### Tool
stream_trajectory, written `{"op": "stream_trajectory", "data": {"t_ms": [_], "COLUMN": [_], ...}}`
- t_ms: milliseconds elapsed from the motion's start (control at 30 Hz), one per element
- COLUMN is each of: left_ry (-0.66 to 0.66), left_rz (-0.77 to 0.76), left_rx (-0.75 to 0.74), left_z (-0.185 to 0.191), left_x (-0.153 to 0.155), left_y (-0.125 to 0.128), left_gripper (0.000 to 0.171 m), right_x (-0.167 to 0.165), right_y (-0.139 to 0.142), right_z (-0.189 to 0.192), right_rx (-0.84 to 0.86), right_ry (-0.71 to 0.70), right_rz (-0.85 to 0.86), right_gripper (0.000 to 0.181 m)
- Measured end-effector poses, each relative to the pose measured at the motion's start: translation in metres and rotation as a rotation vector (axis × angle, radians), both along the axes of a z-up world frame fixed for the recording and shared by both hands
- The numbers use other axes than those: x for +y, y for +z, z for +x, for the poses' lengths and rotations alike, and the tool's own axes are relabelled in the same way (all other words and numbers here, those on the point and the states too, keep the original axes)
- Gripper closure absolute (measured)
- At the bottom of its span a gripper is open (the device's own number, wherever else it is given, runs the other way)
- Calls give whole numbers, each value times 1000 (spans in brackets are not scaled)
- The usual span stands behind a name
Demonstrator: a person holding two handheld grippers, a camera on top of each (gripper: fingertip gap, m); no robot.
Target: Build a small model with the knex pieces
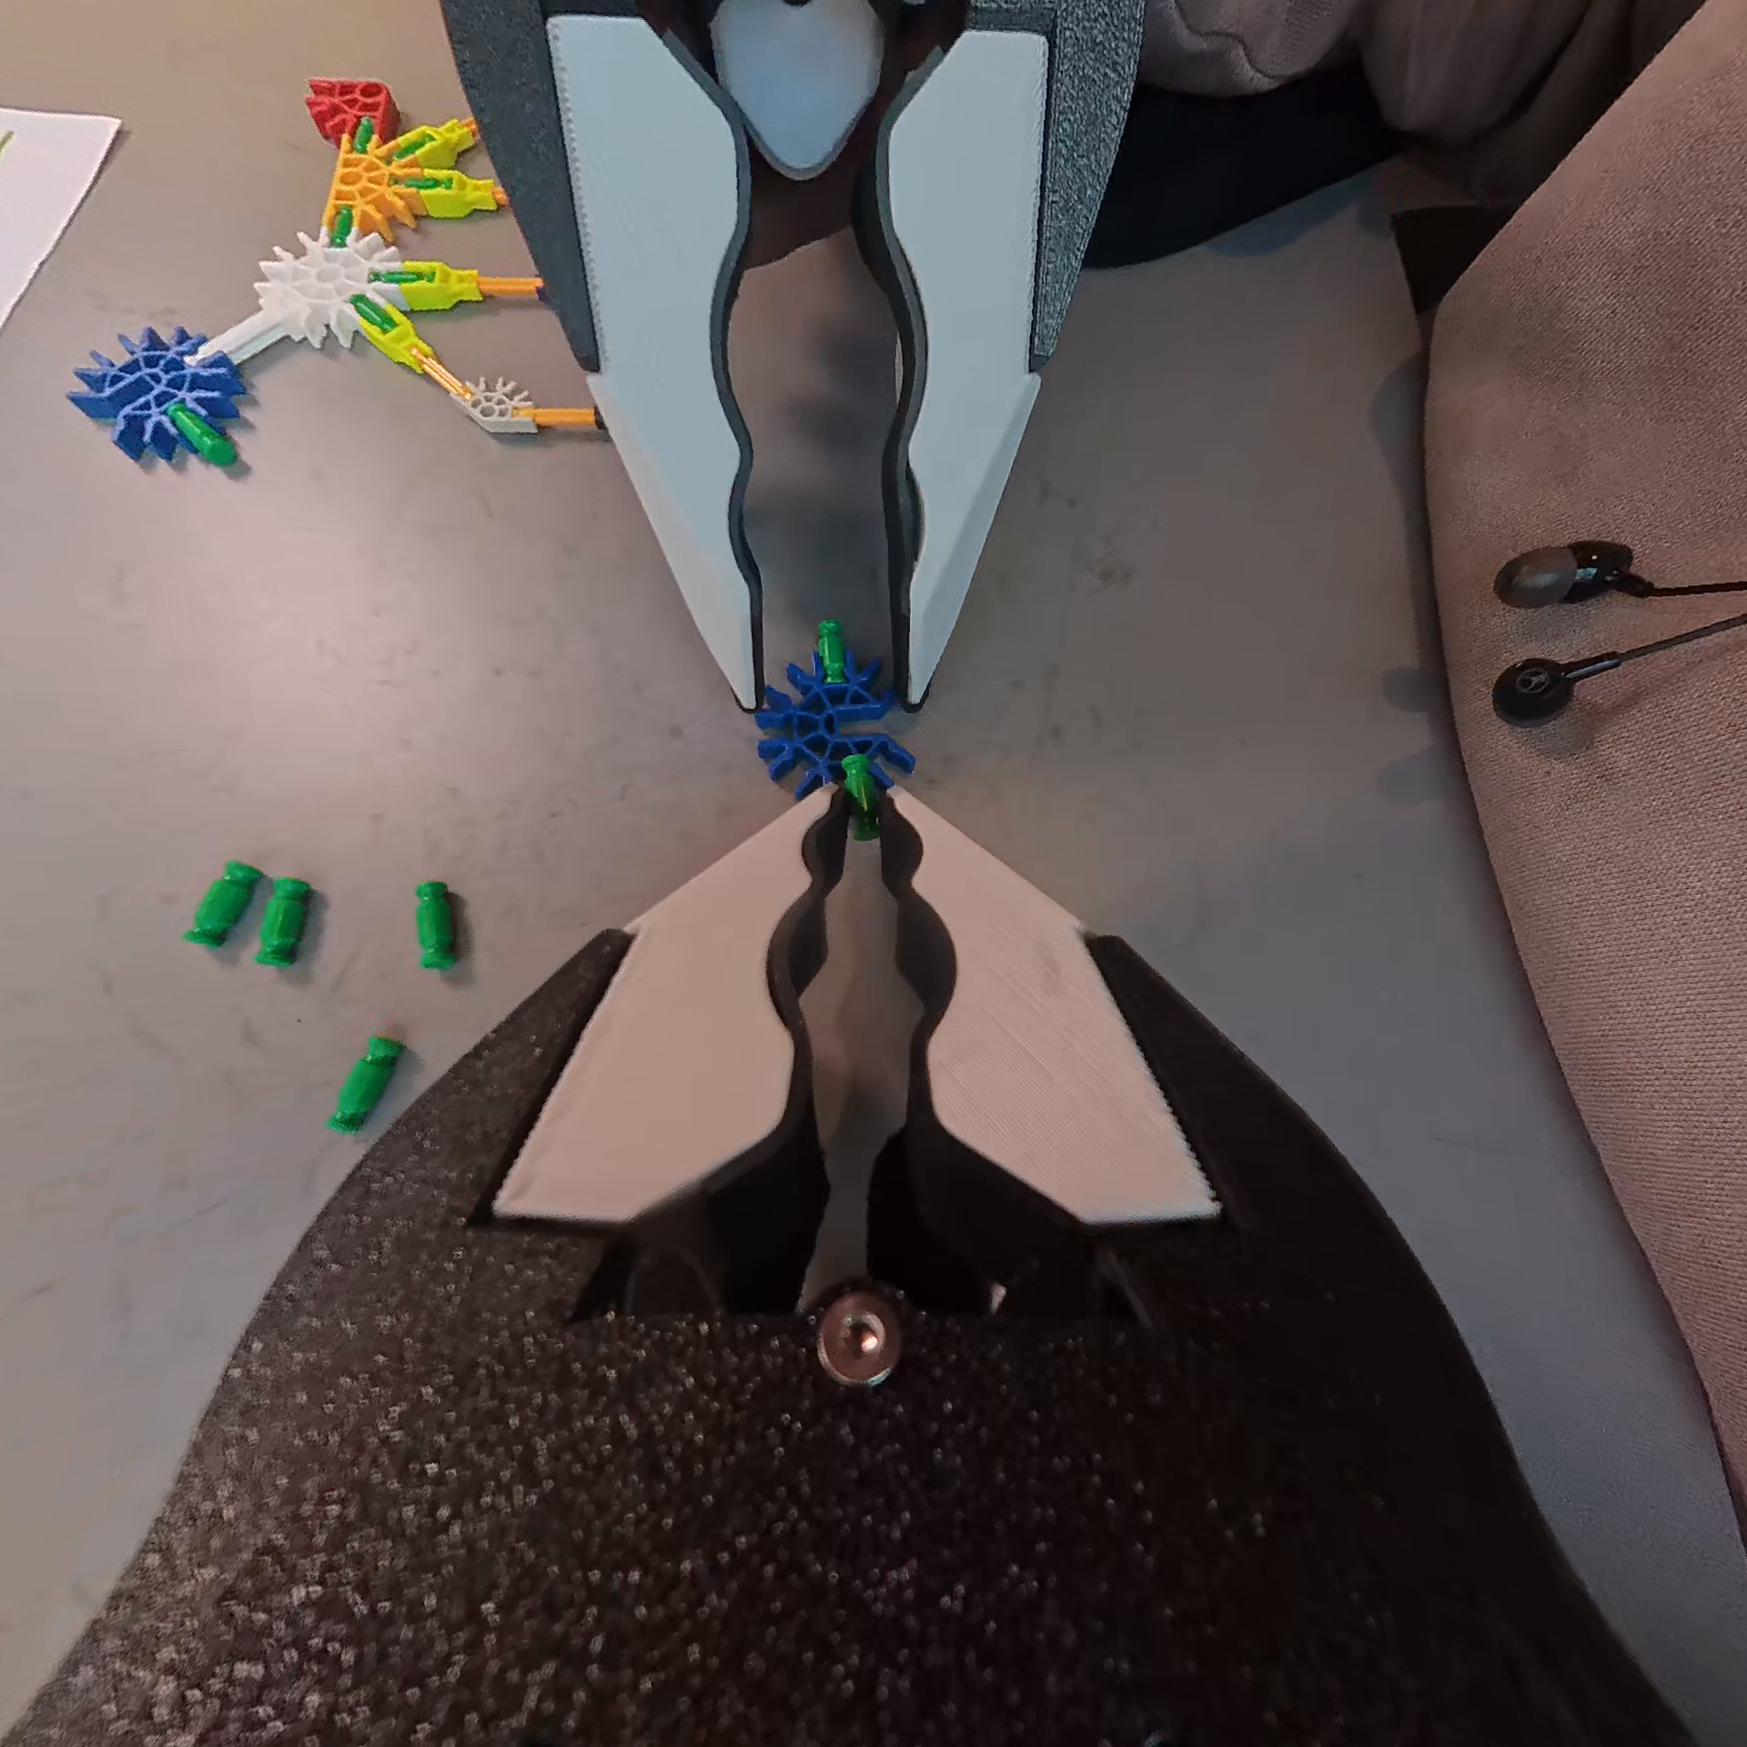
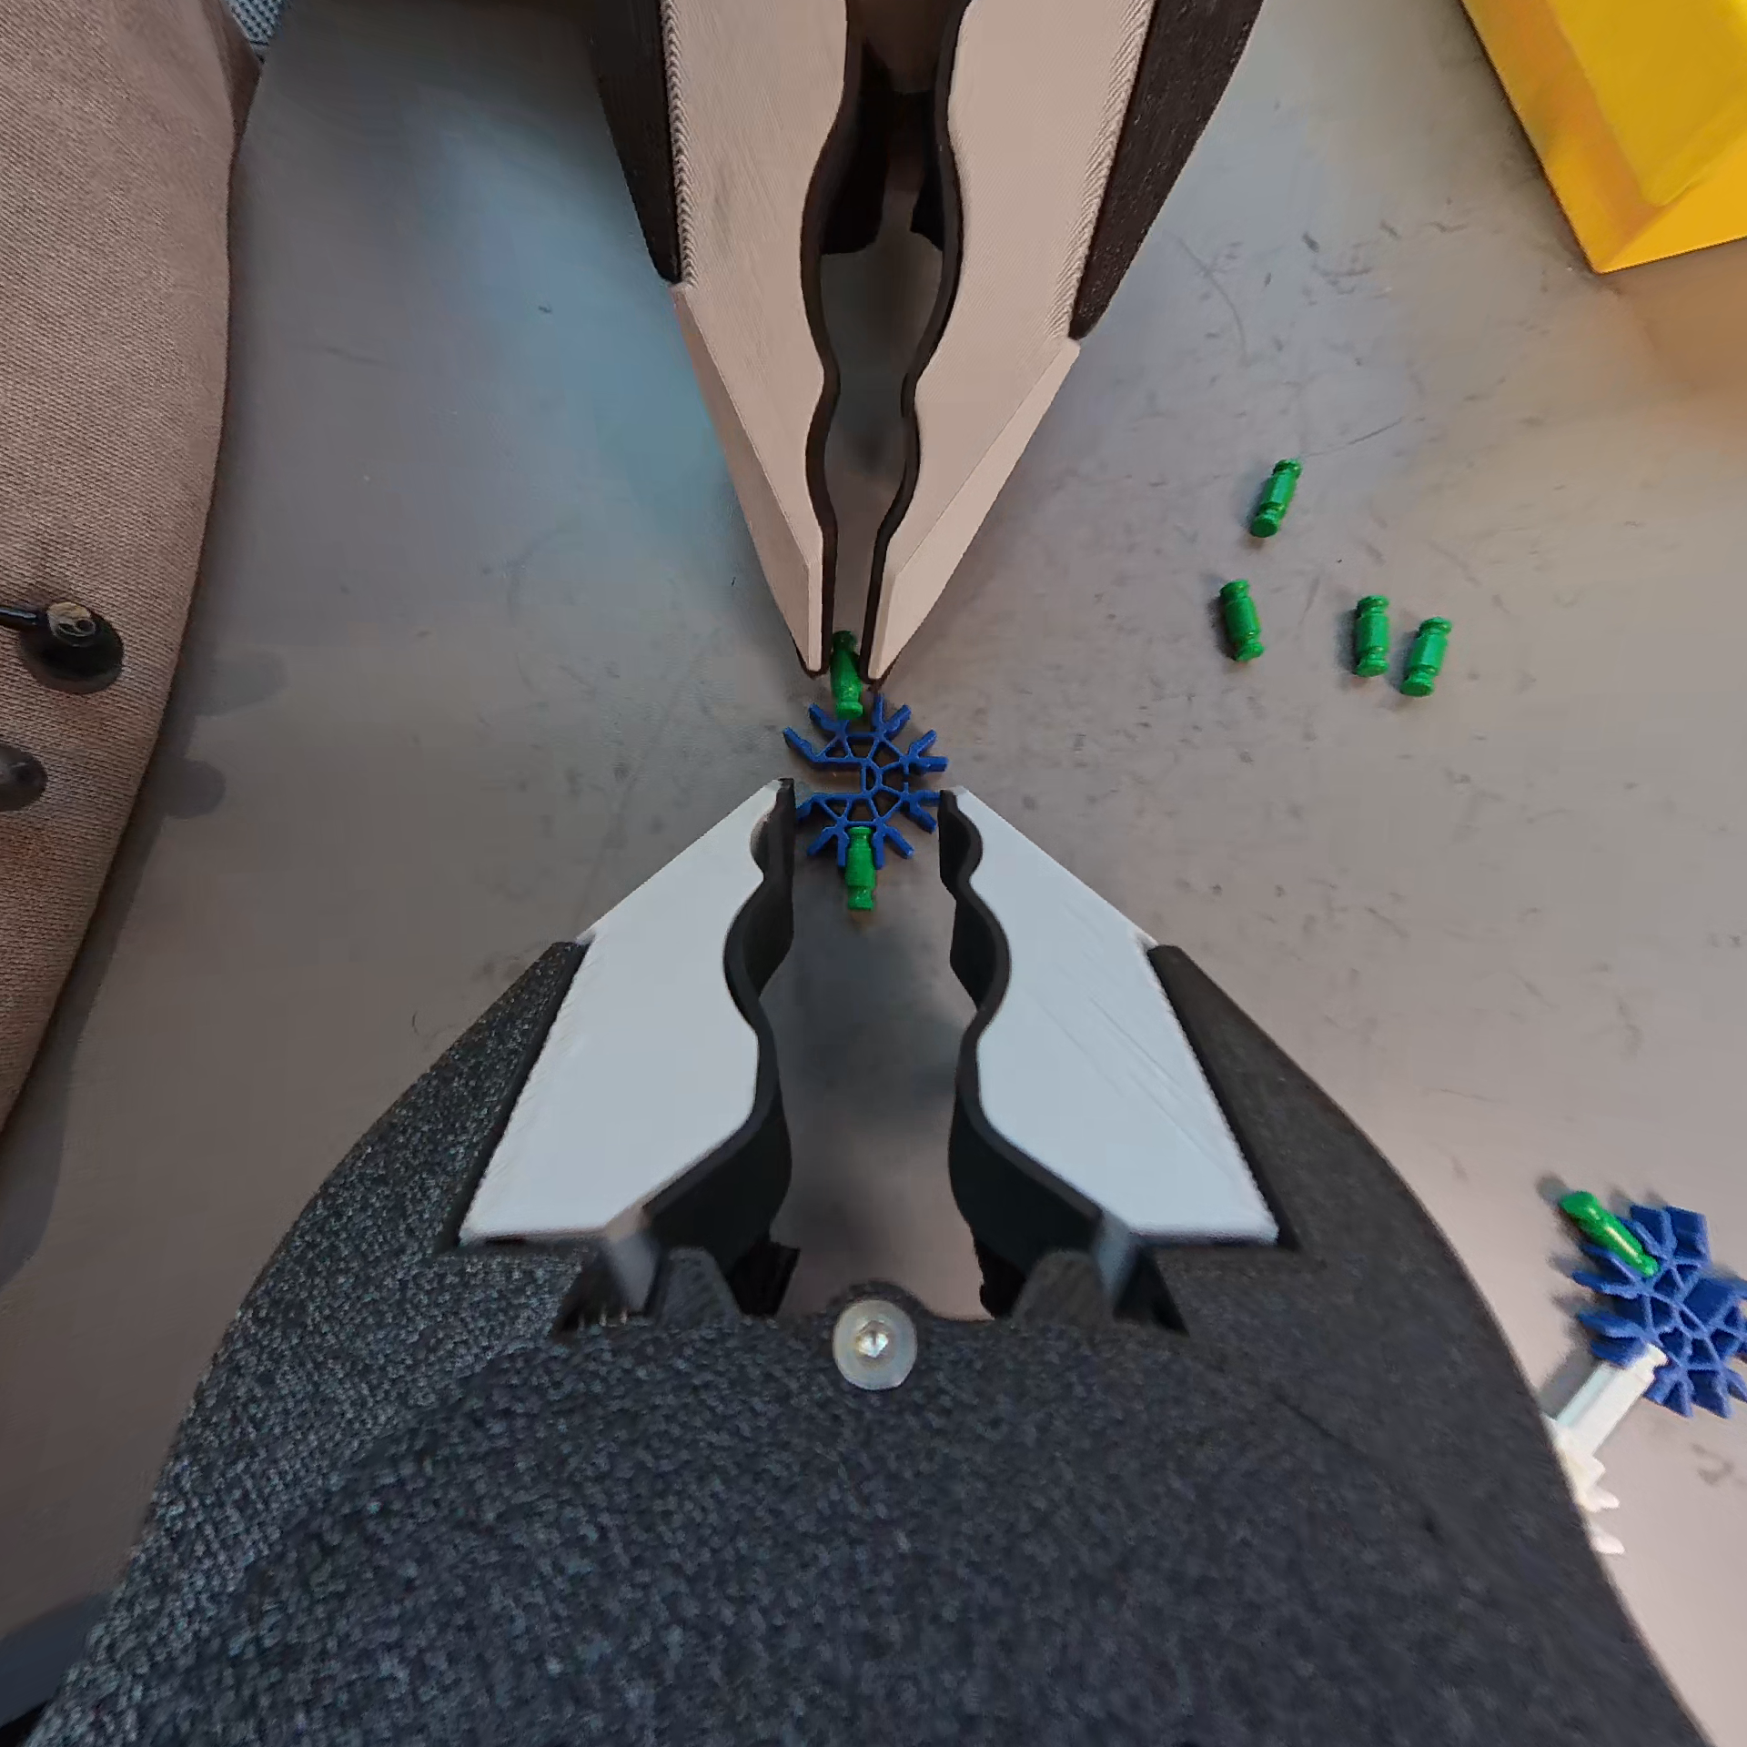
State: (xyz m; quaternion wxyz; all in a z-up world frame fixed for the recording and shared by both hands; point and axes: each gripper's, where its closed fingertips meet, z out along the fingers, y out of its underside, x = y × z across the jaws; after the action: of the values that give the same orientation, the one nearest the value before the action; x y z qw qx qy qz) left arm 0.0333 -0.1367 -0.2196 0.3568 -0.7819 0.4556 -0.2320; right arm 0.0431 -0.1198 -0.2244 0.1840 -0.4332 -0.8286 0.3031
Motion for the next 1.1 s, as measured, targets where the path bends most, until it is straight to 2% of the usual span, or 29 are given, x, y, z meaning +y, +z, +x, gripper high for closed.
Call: {"op": "stream_trajectory", "data": {"t_ms": [333,667,1100], "left_ry": [9,28,22], "left_rz": [-3,21,10], "left_rx": [24,32,66], "left_z": [0,-9,-6], "left_x": [2,2,1], "left_y": [-6,0,-8], "left_gripper": [166,159,168], "right_x": [-3,-10,-10], "right_y": [9,18,5], "right_z": [-2,-15,-14], "right_rx": [37,90,5], "right_ry": [1,-12,-14], "right_rz": [-25,-31,50], "right_gripper": [153,179,181]}}
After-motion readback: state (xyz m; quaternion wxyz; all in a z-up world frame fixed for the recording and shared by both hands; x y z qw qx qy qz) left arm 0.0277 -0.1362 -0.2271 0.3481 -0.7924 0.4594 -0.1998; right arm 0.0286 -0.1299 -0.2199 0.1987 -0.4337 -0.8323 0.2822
